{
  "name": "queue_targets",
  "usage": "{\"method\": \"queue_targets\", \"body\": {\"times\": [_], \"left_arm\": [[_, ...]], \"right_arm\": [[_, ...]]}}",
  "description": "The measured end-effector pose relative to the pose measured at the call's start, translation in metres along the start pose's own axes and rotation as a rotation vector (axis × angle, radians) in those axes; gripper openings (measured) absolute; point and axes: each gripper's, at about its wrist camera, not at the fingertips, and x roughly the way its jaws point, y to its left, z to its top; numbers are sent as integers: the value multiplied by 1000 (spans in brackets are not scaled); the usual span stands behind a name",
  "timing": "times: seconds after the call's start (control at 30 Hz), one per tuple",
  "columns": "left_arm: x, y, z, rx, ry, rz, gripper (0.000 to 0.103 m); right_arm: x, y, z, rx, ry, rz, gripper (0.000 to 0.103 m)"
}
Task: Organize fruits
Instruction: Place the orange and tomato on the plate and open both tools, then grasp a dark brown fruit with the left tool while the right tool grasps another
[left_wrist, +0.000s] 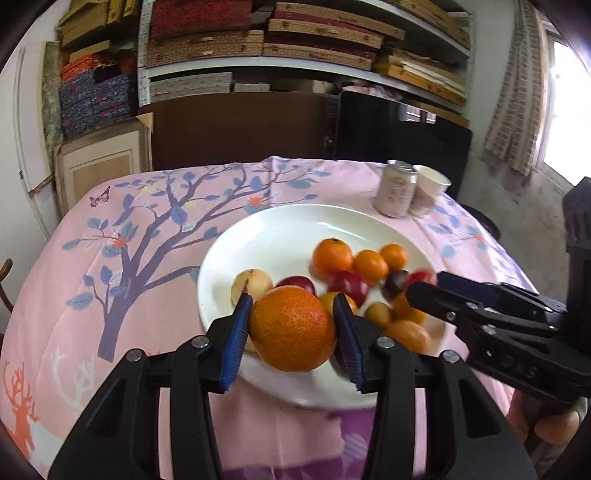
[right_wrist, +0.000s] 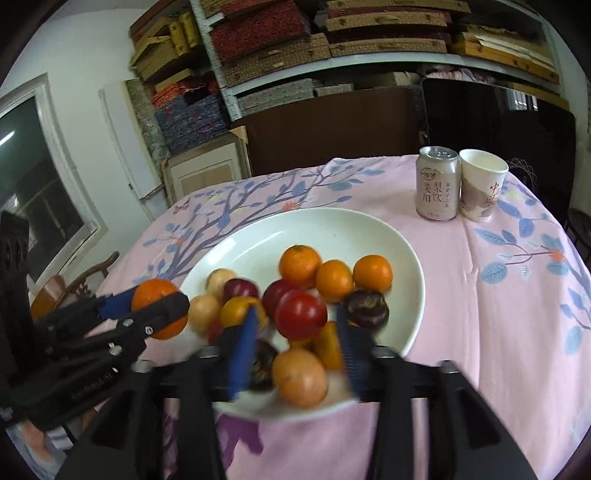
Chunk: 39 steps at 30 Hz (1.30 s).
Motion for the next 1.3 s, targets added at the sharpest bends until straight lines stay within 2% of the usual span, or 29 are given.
{"method": "queue_targets", "body": {"times": [0.03, 0.1, 0.17, 0.3, 0.4, 0.47, 0.57, 0.67, 0.8, 0.97, 1.07, 1.17, 1.3], "left_arm": [[6, 0, -2, -5, 3, 1, 66], [6, 2, -7, 5, -15, 26, 78], [4, 4, -9, 21, -22, 35, 79], [-12, 10, -23, -5, 6, -40, 82], [-25, 6, -43, 22, 26, -38, 83], [-34, 3, -62, 45, 43, -35, 83], [-50, -2, -84, 91, 54, -19, 83], [-65, 0, -99, 91, 55, -19, 92], [-75, 5, -112, 84, 66, -2, 92], [-74, 2, -119, 107, 84, 8, 92], [-71, -1, -121, 122, 97, 13, 93], [-69, -7, -122, 138, 105, 10, 93], [-64, -33, -126, 222, 113, 2, 93]], "right_arm": [[1, -6, -1, 21, -26, -17, 62], [-1, -14, -6, 42, -30, -1, 62], [-6, -20, -9, 42, -30, -6, 62], [-21, -23, -25, 46, -18, 14, 63], [-37, -19, -48, 17, 8, 27, 66], [-49, -14, -65, 0, 42, 68, 66], [-69, 4, -88, -82, 73, 140, 66], [-81, 28, -115, -209, 129, 202, 66], [-68, 50, -131, -317, 195, 169, 66], [-50, 52, -132, -308, 248, 119, 63], [-51, 52, -132, -307, 243, 118, 43], [-56, 38, -128, -278, 222, 83, 43], [-70, -1, -111, -118, 143, 40, 43]]}}
